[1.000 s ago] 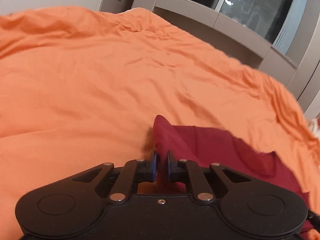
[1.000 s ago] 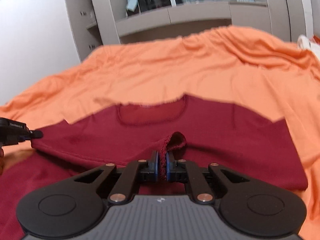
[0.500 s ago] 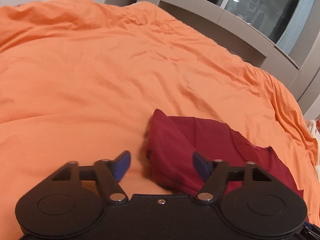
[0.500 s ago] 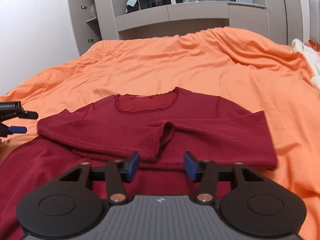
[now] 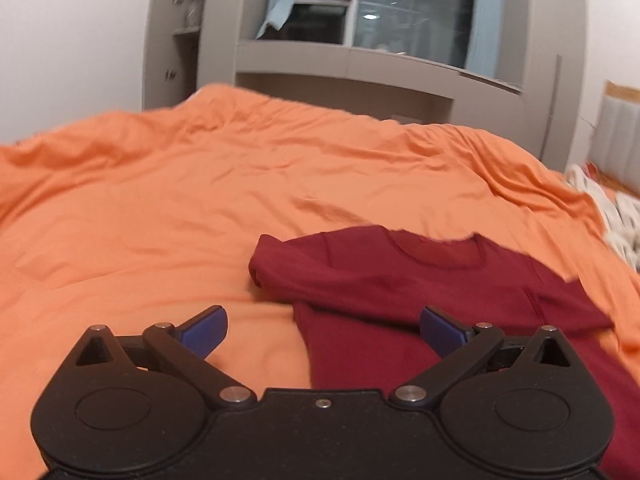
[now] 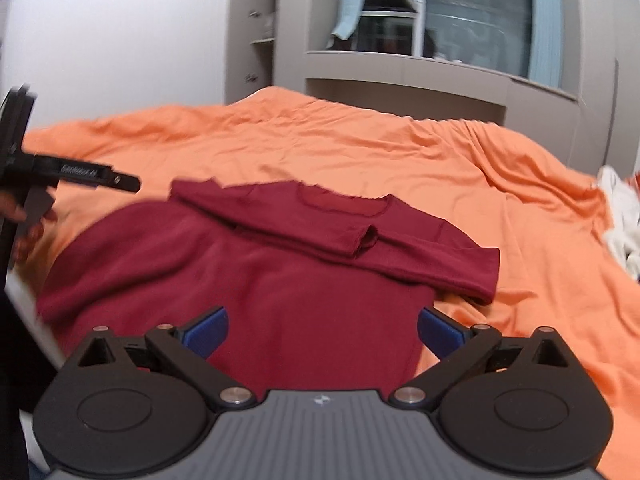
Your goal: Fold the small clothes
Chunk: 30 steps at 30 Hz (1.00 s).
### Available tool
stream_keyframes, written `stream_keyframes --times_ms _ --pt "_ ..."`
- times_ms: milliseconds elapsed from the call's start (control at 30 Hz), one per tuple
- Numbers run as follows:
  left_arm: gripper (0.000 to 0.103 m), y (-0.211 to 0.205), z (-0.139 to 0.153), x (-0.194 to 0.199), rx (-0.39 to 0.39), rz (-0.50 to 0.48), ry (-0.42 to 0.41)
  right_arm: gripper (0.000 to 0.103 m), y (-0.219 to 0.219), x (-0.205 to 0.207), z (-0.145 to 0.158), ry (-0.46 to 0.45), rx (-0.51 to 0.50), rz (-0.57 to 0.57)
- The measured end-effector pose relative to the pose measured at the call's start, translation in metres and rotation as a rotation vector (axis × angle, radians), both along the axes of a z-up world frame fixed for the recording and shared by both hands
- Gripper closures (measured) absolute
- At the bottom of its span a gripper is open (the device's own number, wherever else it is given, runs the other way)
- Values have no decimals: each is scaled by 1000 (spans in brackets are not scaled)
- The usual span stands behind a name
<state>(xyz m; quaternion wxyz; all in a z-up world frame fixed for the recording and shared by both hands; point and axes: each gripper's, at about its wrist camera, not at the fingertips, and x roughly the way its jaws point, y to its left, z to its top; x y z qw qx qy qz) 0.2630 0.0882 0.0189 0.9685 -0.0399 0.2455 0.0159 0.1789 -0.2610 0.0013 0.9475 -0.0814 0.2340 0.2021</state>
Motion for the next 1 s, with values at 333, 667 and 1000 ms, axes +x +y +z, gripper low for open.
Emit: stream_keyframes --times_ms 333,667,1000 --pt "1 -20 -15 -69 33 -6 71 0 4 -72 -15 -10 -204 76" --pt "1 -40 -11 -108 132 -65 94 0 3 -76 -31 57 -257 65" --pt "1 -46 -1 -163 201 -185 9 1 7 -84 -32 2 -339 61"
